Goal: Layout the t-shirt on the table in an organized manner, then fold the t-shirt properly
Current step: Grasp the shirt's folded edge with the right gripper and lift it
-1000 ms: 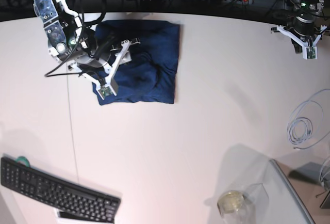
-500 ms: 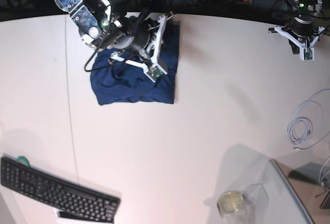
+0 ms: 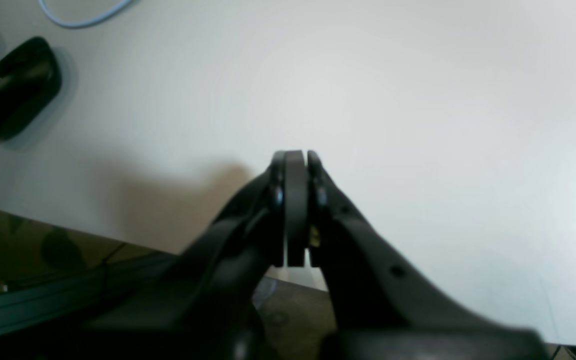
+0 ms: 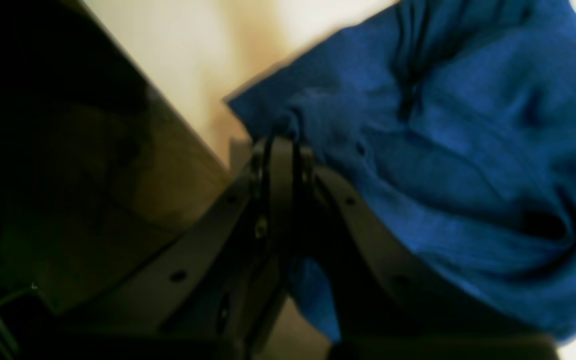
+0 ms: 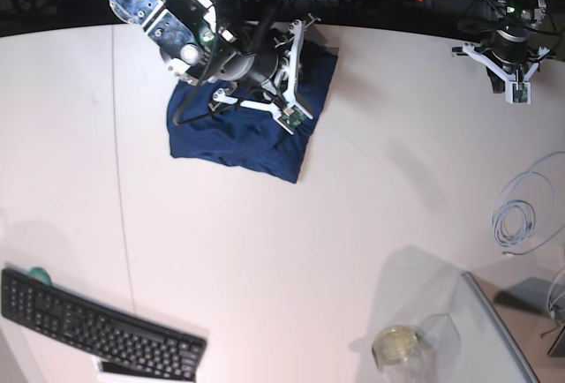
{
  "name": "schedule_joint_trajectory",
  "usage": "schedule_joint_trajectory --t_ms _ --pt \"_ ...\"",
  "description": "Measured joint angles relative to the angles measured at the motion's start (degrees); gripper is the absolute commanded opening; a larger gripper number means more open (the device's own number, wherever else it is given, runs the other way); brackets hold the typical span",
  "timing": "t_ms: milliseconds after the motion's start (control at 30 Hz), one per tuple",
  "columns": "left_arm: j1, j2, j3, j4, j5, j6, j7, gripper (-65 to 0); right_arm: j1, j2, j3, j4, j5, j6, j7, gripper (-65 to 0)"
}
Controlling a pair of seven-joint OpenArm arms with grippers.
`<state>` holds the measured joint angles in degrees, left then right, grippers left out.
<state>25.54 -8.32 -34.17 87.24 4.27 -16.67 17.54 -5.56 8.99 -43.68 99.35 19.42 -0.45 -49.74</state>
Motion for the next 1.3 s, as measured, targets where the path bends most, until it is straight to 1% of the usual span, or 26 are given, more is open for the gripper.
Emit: schedule_joint_trajectory --t_ms 67,167,233,300,400,433,533,633,733,833,900,967,1000,1100,1167,1233,1300 --pt "-0.5 -0.3 3.0 -2.2 0.0 0.2 0.0 -65.0 0.5 -0.5 -1.0 -2.8 -0.1 -0.1 2.2 -63.2" --pt "-1.7 -0.4 10.3 -6.8 0.3 0.2 -0.1 -65.0 1.0 -1.4 -3.0 -3.6 0.3 -0.1 2.6 -63.2" --pt "-3.1 0.0 15.1 -9.6 -0.5 0.8 -5.9 -65.0 1.2 -1.9 -3.3 -3.6 0.2 -0.1 3.1 -63.2" --pt "-4.8 0.5 18.2 -12.6 -0.6 0.8 -11.7 -65.0 1.4 -1.9 -3.3 -3.5 0.3 -0.1 3.2 -63.2" --pt "-5.5 2.8 21.4 -15.0 -0.7 1.6 -17.6 -65.0 1.6 -2.0 -3.3 -3.5 0.1 -0.1 3.1 -63.2" --pt "-6.0 3.3 22.4 -15.5 -1.1 1.3 -18.2 -65.0 1.5 -2.0 -3.2 -3.3 0.1 -0.1 3.1 -63.2" --pt "-7.5 3.3 25.4 -16.6 -1.1 1.3 -18.3 -65.0 1.5 -1.7 -3.0 -1.3 0.0 -0.1 3.0 -63.2" --pt "-7.2 2.7 29.1 -16.6 -1.1 1.7 -19.3 -65.0 1.9 -2.2 -2.8 -0.1 0.1 -0.1 3.3 -63.2" --pt "-7.1 2.9 33.2 -16.5 -1.2 1.7 -19.7 -65.0 2.9 -3.1 -2.8 -0.4 0.1 -0.1 3.2 -63.2" --pt "-6.8 3.1 35.1 -16.4 -1.3 1.7 -19.9 -65.0 3.2 -3.5 -2.8 -0.4 0.1 -0.1 3.4 -63.2" --pt "-6.1 2.9 35.5 -16.2 -1.3 1.6 -20.3 -65.0 3.5 -3.5 -2.8 -0.8 0.2 -0.2 3.2 -63.2" --pt "-4.8 2.9 35.6 -14.8 -1.3 1.3 -19.6 -65.0 4.2 -3.5 -3.1 -1.5 0.2 -3.0 3.5 -63.2" --pt "-4.2 2.9 35.6 -14.0 -1.2 1.3 -19.2 -65.0 4.5 -3.6 -3.1 -2.4 0.0 -3.4 3.5 -63.2" --pt "-1.6 2.9 35.5 -10.7 -0.8 0.8 -17.0 -65.0 4.9 -5.5 -3.1 -5.3 0.1 -3.7 3.3 -63.2" --pt "-0.4 2.7 35.5 -9.1 -0.4 0.8 -16.0 -65.0 4.9 -6.2 -3.5 -6.4 0.3 -3.7 4.5 -63.2" --pt "0.1 1.4 35.5 -8.3 -0.2 0.2 -15.2 -65.0 4.9 -6.4 -4.1 -6.8 0.0 -3.7 6.5 -63.0" --pt "0.4 0.5 35.3 -8.0 -0.2 0.2 -15.1 -65.0 5.2 -6.4 -5.0 -7.4 0.0 -3.7 7.2 -62.1"
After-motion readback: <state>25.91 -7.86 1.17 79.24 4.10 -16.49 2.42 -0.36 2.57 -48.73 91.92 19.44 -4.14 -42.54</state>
